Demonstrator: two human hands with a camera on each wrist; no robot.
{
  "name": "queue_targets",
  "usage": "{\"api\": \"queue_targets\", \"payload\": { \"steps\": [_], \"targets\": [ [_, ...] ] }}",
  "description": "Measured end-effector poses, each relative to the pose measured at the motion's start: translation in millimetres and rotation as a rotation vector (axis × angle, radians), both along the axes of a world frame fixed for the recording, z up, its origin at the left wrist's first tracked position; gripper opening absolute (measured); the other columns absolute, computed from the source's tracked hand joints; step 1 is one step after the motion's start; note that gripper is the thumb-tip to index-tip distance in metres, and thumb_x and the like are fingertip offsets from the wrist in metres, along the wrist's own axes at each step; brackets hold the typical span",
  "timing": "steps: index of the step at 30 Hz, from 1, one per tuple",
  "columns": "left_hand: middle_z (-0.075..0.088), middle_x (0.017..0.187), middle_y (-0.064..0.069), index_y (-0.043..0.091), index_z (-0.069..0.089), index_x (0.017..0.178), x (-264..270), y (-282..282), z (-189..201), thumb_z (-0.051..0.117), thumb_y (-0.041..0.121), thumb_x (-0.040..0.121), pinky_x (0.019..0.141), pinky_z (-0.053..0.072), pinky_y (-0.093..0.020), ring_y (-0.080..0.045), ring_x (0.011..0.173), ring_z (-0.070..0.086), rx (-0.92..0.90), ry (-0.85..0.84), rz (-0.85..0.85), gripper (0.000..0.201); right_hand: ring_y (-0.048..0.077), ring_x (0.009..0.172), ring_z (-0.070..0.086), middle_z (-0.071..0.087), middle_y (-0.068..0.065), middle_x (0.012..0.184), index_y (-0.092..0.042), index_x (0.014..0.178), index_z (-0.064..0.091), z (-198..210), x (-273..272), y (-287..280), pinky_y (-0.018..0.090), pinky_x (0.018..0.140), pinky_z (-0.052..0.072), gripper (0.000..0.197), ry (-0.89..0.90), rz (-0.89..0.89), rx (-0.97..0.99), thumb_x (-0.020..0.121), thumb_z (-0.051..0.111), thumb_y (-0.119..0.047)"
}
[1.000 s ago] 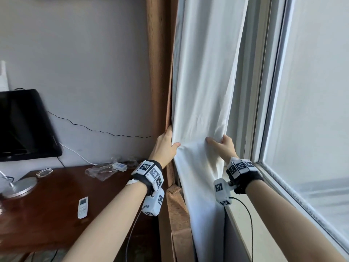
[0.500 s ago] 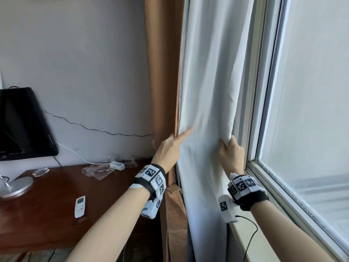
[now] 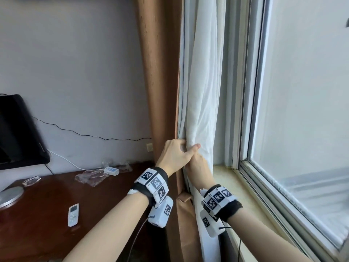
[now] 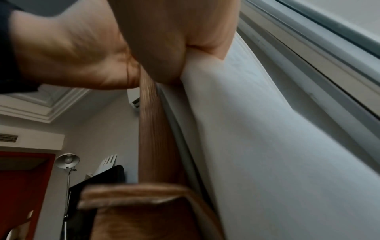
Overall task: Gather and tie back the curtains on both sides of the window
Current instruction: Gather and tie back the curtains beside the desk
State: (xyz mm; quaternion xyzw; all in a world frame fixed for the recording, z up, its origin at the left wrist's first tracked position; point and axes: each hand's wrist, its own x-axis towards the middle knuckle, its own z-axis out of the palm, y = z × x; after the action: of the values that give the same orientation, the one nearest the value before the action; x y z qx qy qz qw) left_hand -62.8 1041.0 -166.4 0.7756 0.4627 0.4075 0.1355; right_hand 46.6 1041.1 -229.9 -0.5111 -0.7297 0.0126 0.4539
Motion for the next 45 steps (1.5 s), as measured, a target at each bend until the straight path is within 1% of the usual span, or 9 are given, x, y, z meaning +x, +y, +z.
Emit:
{"api": "queue_targets", "payload": {
  "steps": [6, 11, 15, 22, 28, 34, 38, 42, 45],
  "targets": [
    [0.072, 0.09, -0.011, 0.014, 0.071, 0.092, 1.2, 7.7, -1.6, 0.056, 0.059, 0.083, 0.077, 0.055, -0.038, -0.028, 0.092, 0.066, 0.012, -0.031, 0.175, 0.048, 0.035, 0.094, 0.059, 0.059, 0.02, 0.115, -0.001, 0.149, 0.012, -6.0, 3.0, -0.1, 0.041, 0.082, 0.049, 0.069, 0.089, 0.194, -0.111, 0.088, 0.045, -0.002],
    [0.064, 0.092, -0.027, -0.003, 0.06, 0.083, -6.5, 17.6, 4.7, 0.045, 0.026, 0.092, 0.074, 0.052, -0.042, -0.045, 0.089, 0.061, -0.007, 0.107, 0.325, 0.033, 0.007, 0.102, 0.066, 0.073, -0.001, 0.103, -0.017, 0.115, 0.063, -7.1, 24.2, 0.1, 0.026, 0.084, 0.05, 0.028, 0.314, 0.329, -0.313, 0.088, 0.053, -0.012],
    [0.063, 0.09, -0.028, -0.005, 0.059, 0.084, -20.7, 27.8, 5.8, 0.045, 0.018, 0.094, 0.071, 0.049, -0.044, -0.045, 0.086, 0.061, 0.047, 0.199, 0.351, 0.029, 0.01, 0.084, 0.071, 0.075, -0.003, 0.077, -0.018, 0.098, 0.063, 5.1, 51.1, 26.8, 0.028, 0.071, 0.052, 0.017, 0.66, 0.001, -0.226, 0.087, 0.054, -0.009],
    [0.063, 0.09, -0.025, -0.005, 0.062, 0.094, -49.1, 35.6, 1.8, 0.043, 0.021, 0.098, 0.074, 0.052, -0.046, -0.042, 0.085, 0.062, 0.118, 0.243, 0.416, 0.032, 0.022, 0.141, 0.03, 0.028, 0.007, 0.154, -0.029, 0.152, 0.016, 19.7, 65.5, 103.3, 0.04, 0.111, 0.032, 0.094, 0.632, 0.122, -0.57, 0.079, 0.074, -0.046],
    [0.063, 0.089, -0.026, -0.005, 0.061, 0.089, -64.2, 42.8, 7.0, 0.045, 0.022, 0.098, 0.074, 0.052, -0.045, -0.043, 0.086, 0.062, 0.094, 0.235, 0.43, 0.032, 0.01, 0.09, 0.059, 0.066, 0.006, 0.113, -0.014, 0.128, 0.054, 24.1, 29.7, 119.4, 0.015, 0.075, 0.043, 0.039, 0.611, 0.191, -0.526, 0.091, 0.064, -0.025],
    [0.064, 0.092, -0.029, -0.007, 0.06, 0.089, -69.0, 55.0, 10.8, 0.047, 0.021, 0.097, 0.075, 0.048, -0.044, -0.047, 0.089, 0.06, 0.052, 0.224, 0.418, 0.031, 0.016, 0.086, 0.059, 0.065, 0.001, 0.093, -0.01, 0.11, 0.063, 15.4, 4.0, 116.5, 0.031, 0.082, 0.046, 0.036, 0.726, 0.408, -0.571, 0.088, 0.064, -0.038],
    [0.063, 0.094, -0.03, -0.006, 0.06, 0.091, -71.3, 55.8, 9.3, 0.047, 0.019, 0.097, 0.076, 0.047, -0.045, -0.047, 0.091, 0.06, 0.079, 0.256, 0.443, 0.029, 0.012, 0.069, 0.057, 0.06, 0.001, 0.075, -0.003, 0.087, 0.061, 16.4, 4.8, 110.4, 0.021, 0.061, 0.048, 0.01, 0.705, 0.301, -0.343, 0.091, 0.062, -0.011],
    [0.062, 0.099, -0.029, -0.005, 0.06, 0.094, -73.2, 50.6, 10.1, 0.046, 0.019, 0.097, 0.077, 0.047, -0.046, -0.047, 0.093, 0.059, 0.096, 0.253, 0.495, 0.028, 0.011, 0.054, 0.027, 0.03, -0.004, 0.059, -0.019, 0.064, 0.033, 13.0, 16.5, 99.5, 0.028, 0.052, 0.025, 0.04, 0.558, 0.097, -0.164, 0.086, 0.067, -0.017],
    [0.062, 0.099, -0.029, -0.005, 0.06, 0.095, -68.4, 45.8, 10.1, 0.047, 0.022, 0.097, 0.077, 0.047, -0.045, -0.047, 0.094, 0.059, 0.079, 0.219, 0.508, 0.03, 0.02, 0.048, 0.031, 0.032, -0.003, 0.053, -0.021, 0.071, 0.026, 8.8, 10.1, 66.5, 0.037, 0.051, 0.029, 0.039, 0.325, -0.091, 0.012, 0.089, 0.06, -0.019]
  ]
}}
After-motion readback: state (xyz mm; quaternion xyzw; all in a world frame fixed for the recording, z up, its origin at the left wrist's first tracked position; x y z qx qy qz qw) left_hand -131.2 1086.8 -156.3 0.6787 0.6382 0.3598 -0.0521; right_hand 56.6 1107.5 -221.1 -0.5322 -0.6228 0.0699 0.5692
